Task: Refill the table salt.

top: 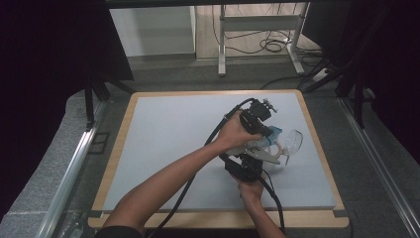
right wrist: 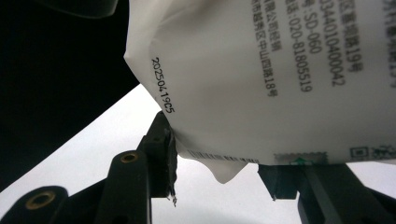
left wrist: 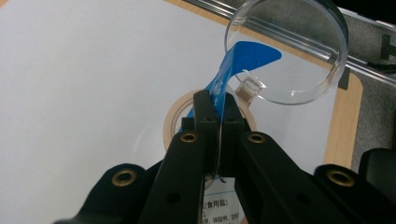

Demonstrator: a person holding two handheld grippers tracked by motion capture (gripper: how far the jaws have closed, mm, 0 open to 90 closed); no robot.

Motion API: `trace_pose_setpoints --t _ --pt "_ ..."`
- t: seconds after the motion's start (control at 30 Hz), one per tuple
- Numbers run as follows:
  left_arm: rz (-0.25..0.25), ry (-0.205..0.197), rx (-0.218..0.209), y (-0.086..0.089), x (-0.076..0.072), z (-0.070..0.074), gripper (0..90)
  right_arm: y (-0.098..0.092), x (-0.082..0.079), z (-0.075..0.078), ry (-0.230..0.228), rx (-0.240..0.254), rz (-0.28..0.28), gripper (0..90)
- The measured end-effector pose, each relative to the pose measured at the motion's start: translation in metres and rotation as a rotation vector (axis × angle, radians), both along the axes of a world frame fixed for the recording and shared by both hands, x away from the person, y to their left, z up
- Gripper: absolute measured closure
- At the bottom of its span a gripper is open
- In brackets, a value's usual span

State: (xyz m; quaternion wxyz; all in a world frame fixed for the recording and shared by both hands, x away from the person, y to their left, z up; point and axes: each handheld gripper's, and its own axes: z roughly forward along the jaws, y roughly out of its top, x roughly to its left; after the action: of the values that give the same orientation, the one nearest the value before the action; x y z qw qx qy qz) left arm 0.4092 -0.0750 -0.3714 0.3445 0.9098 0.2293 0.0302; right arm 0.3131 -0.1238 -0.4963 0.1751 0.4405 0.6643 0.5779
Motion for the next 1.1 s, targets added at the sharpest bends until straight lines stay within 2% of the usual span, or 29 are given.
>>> trace_pose_setpoints --t 1.1 --pt "-0.001 -0.002 0.008 0.0030 0.0007 0.0010 90.0 0.0037 0.0006 0.0017 0.003 0.010 0.003 53.2"
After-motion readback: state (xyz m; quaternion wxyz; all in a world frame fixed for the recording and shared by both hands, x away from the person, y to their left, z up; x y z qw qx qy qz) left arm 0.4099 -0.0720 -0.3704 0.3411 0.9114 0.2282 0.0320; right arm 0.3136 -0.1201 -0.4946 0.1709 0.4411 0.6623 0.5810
